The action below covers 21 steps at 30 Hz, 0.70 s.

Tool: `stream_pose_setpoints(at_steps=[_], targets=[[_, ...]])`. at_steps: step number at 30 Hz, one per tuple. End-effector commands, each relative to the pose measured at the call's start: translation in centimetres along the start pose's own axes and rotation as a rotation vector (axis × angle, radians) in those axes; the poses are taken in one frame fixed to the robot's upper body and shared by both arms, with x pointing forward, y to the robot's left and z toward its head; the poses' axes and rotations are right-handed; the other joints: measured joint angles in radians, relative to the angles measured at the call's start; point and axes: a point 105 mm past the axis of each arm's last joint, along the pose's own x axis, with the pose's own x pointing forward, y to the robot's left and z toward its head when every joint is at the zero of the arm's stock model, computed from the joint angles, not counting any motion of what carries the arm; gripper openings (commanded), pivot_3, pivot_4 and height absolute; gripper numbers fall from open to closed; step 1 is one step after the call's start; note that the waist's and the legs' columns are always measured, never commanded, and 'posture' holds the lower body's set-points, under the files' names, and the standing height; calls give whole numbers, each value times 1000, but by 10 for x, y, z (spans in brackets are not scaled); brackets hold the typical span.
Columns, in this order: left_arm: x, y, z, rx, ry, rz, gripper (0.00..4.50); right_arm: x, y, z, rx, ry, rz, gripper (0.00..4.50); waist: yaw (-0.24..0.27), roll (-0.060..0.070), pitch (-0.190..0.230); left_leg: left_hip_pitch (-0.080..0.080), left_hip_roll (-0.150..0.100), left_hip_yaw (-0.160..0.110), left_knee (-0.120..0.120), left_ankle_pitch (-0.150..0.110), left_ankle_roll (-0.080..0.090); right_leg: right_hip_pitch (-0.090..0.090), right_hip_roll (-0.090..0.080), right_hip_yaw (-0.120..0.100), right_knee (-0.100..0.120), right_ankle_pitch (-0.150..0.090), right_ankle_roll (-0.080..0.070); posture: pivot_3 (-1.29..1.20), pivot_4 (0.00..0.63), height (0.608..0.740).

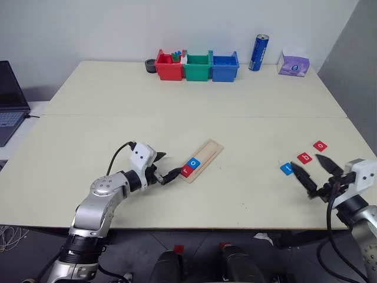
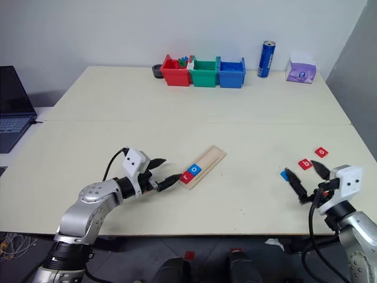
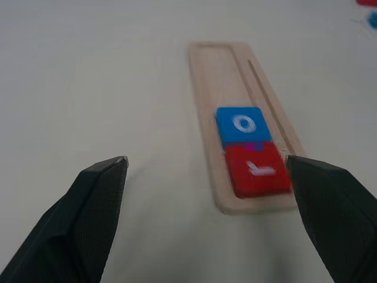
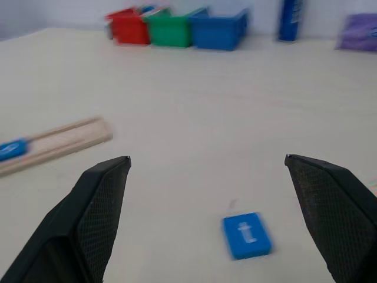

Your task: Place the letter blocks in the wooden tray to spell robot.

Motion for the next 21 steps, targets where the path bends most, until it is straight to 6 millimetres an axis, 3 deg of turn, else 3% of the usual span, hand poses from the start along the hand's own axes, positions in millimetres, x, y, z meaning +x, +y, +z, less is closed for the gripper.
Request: stream_pose_setpoints(at_steps=[1, 10, 21], targets=[[5, -18, 8, 4, -8, -89, 4500, 1, 23, 15, -29, 2, 161, 4455, 1, -1, 0, 0, 0, 0, 0, 0, 0, 0, 0, 0, 0, 0, 0, 0, 150, 740], [31, -14, 1, 35, 78, -1, 4500, -6, 43, 19, -74, 88, 360, 4455, 3, -1, 0, -1, -1, 0, 1, 0, 0, 0, 0, 0, -1, 0, 0, 0, 150, 740], [49, -12, 3, -19, 113, 115, 4500, -11, 45, 27, -122, 116, 433, 4455, 3, -2, 1, -1, -1, -1, 1, 0, 0, 1, 0, 0, -1, 0, 0, 0, 150, 740]])
